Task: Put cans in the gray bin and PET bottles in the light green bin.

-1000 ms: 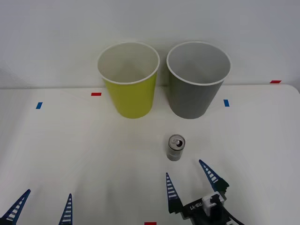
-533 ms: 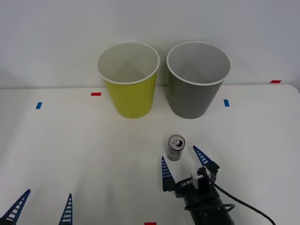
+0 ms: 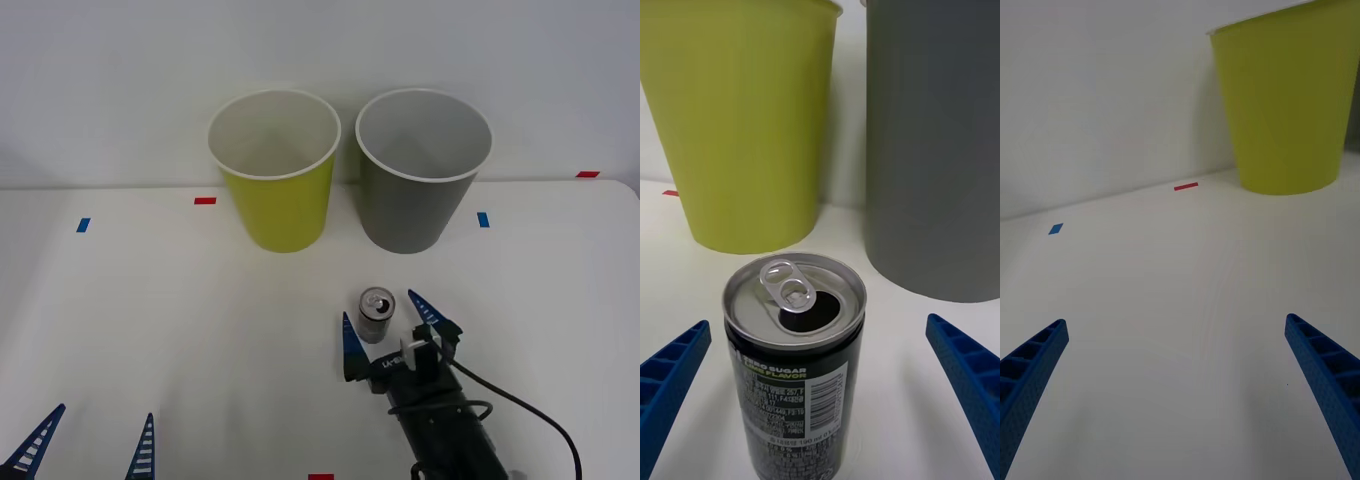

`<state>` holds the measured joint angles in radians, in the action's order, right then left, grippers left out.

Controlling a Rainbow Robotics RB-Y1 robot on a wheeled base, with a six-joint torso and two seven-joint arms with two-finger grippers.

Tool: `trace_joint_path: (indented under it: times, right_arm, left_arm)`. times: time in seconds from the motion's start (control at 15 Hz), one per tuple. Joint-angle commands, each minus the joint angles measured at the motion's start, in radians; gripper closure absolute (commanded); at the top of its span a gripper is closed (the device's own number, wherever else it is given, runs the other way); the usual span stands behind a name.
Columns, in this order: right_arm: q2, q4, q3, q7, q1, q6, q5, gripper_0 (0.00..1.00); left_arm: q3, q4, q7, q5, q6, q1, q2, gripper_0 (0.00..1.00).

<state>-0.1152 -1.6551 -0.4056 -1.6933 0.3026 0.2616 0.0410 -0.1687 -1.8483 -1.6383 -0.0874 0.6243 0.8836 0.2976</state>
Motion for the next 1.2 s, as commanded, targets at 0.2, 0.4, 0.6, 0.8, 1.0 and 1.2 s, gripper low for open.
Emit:
trace_joint_path:
  times: [0.2, 0.4, 0.6, 0.8, 1.0, 1.2]
  right_arm:
    - [0.0, -0.002, 0.011, 0.007, -0.016, -0.021, 0.013, 0.89]
    - [0.003, 0.0, 0.01, 0.017, -0.019, -0.024, 0.017, 0.95]
    - [0.005, -0.002, 0.013, 0.023, -0.02, -0.03, 0.02, 0.99]
    - [-0.004, -0.097, 0.028, 0.024, -0.016, -0.168, 0.017, 1.0]
    - [-0.029, -0.334, 0.036, 0.02, 0.012, -0.464, 0.014, 1.0]
    - [-0.035, -0.448, 0.053, 0.018, -0.007, -0.631, 0.016, 1.0]
  left_arm:
    - [0.0, 0.0, 0.0, 0.0, 0.0, 0.0, 0.0, 0.0]
    - [0.0, 0.0, 0.0, 0.0, 0.0, 0.0, 0.0, 0.0]
    - [0.0, 0.0, 0.0, 0.0, 0.0, 0.0, 0.0, 0.0]
    - [0.0, 0.0, 0.0, 0.0, 0.0, 0.0, 0.0, 0.0]
    - [0.0, 0.0, 0.0, 0.0, 0.0, 0.0, 0.0, 0.0]
    - [0.0, 0.0, 0.0, 0.0, 0.0, 0.0, 0.0, 0.0]
